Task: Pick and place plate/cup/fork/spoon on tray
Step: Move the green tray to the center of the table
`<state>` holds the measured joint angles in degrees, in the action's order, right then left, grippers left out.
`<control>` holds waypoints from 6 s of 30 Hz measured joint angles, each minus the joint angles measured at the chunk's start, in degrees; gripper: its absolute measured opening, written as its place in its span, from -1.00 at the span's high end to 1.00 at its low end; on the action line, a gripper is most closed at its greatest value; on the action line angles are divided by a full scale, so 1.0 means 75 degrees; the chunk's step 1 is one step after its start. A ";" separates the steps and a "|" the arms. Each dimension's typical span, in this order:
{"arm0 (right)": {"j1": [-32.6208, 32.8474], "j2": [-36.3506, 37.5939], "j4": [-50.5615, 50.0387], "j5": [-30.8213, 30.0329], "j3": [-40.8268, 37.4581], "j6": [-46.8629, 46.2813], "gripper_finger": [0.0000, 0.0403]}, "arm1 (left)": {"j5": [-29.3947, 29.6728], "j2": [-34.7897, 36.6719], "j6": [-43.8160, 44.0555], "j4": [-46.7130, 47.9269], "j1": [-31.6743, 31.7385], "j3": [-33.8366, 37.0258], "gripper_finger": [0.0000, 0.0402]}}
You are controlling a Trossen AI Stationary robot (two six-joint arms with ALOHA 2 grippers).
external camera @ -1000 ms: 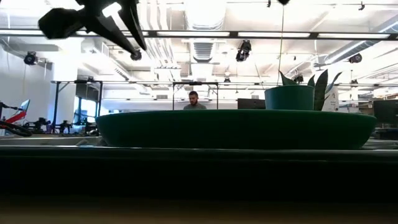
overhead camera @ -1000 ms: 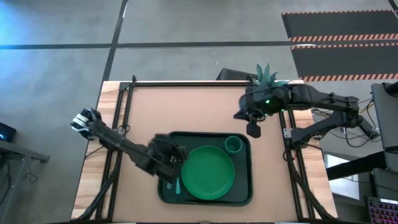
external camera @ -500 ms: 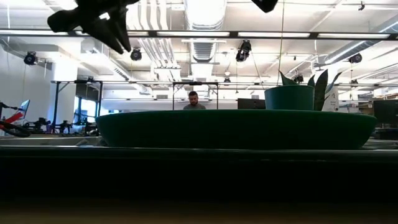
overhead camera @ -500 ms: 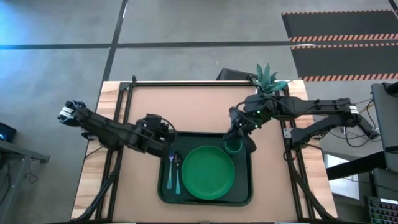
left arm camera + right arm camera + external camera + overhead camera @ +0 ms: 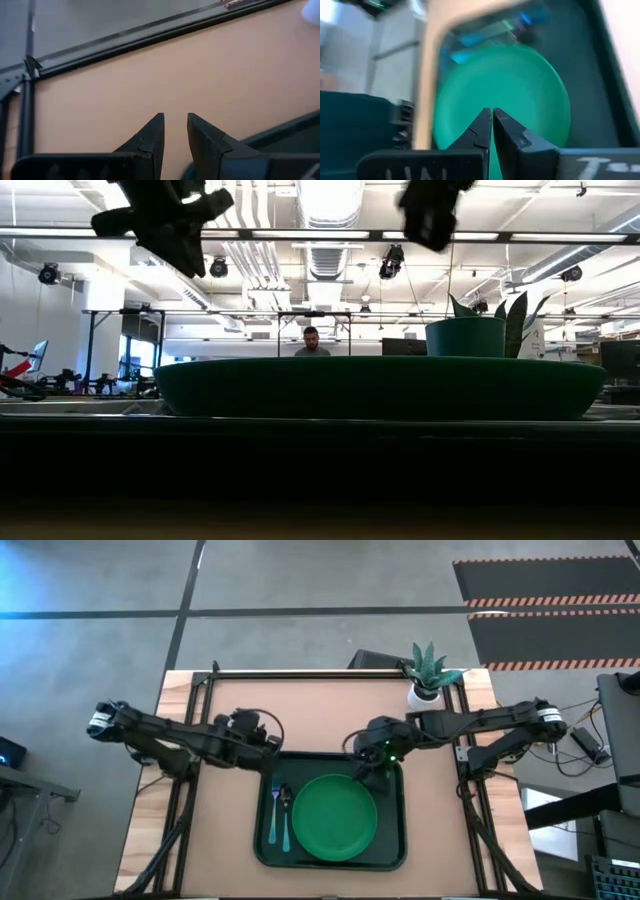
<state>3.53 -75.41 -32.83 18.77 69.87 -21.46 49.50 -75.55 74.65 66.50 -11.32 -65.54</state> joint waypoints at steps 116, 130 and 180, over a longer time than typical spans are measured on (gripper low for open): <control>0.0822 0.3548 0.2621 -0.4054 -0.6974 -0.5193 0.96 | -0.5919 -0.0446 -0.3806 -0.5592 0.2064 0.3331 1.00; 0.0822 0.3548 0.2213 -0.4122 -0.6974 -0.5133 0.96 | -0.5925 -0.0986 -0.3809 -0.5679 0.2044 0.3379 1.00; -0.1611 0.2690 0.3792 -0.2661 -0.6974 -0.3006 0.96 | -0.4960 -0.1000 -0.4281 -0.5403 0.3116 0.3427 1.00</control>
<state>-8.56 -55.23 -4.39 -1.19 17.56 -44.00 12.29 -83.05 42.54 25.98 12.05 -39.83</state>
